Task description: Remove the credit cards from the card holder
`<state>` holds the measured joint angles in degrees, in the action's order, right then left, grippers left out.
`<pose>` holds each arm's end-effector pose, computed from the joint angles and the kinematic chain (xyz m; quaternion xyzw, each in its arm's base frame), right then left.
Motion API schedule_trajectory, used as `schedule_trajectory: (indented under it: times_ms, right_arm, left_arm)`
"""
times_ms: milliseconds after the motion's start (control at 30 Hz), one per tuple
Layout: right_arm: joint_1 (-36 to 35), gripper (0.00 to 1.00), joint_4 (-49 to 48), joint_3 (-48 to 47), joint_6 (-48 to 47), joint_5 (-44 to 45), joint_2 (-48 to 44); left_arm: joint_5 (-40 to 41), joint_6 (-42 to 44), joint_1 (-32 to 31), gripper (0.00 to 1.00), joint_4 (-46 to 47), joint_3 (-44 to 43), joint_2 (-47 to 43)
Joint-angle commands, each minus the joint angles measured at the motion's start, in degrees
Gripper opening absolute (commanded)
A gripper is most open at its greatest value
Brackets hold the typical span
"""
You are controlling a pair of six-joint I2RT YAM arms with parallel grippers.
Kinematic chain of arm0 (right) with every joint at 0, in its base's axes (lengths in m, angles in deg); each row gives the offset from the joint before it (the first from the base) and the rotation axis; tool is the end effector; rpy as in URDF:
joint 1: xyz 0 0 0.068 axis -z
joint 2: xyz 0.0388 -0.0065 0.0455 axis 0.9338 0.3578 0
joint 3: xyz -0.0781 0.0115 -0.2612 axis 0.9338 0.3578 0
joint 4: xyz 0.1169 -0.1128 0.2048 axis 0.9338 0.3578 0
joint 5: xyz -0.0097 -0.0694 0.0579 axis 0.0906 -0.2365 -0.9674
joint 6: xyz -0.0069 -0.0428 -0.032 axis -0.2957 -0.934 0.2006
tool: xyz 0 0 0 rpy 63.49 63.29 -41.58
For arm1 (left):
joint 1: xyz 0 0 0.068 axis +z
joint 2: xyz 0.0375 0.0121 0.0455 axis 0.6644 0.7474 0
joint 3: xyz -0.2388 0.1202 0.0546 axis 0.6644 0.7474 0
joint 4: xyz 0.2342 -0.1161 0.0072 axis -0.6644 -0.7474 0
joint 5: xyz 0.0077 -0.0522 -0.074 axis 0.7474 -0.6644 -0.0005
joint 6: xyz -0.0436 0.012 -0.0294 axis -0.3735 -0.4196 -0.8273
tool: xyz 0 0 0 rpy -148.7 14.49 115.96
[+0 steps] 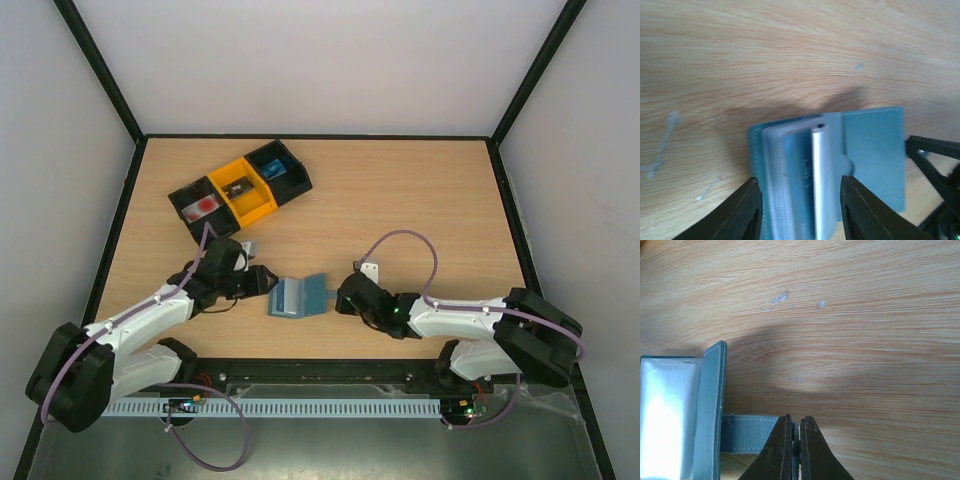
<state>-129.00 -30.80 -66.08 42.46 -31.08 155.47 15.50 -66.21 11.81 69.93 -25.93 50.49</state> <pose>0.1196 0.1987 0.1464 0.0035 0.9190 0.3071 0.2473 0.1736 -0.1126 0.1735 -0.0162 0.9125 -0.3399 0.2271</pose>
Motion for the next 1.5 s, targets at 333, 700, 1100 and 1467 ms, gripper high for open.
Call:
schedule_trajectory:
  times_ms: [333, 700, 1100, 1467]
  right_arm:
    - [0.06, 0.02, -1.53, 0.74, -1.15, 0.97, -0.56]
    - [0.08, 0.02, -3.4, 2.53, -0.8, -0.23, -0.66]
    - [0.04, 0.02, -5.71, 2.51, -1.17, -0.66, 0.6]
    - [0.09, 0.17, -1.67, -0.21, -1.46, -0.9, 0.59]
  left_arm:
    - [-12.92, -4.72, 0.25, 0.69, 15.76, 2.06, 0.77]
    - [-14.82, -5.88, 0.14, 0.72, 23.79, 4.57, 9.5]
    - [-17.54, -12.16, -2.7, 0.72, 29.28, 3.16, 14.93]
    - [-12.86, -14.73, -10.37, 0.72, 28.89, -0.94, 13.33]
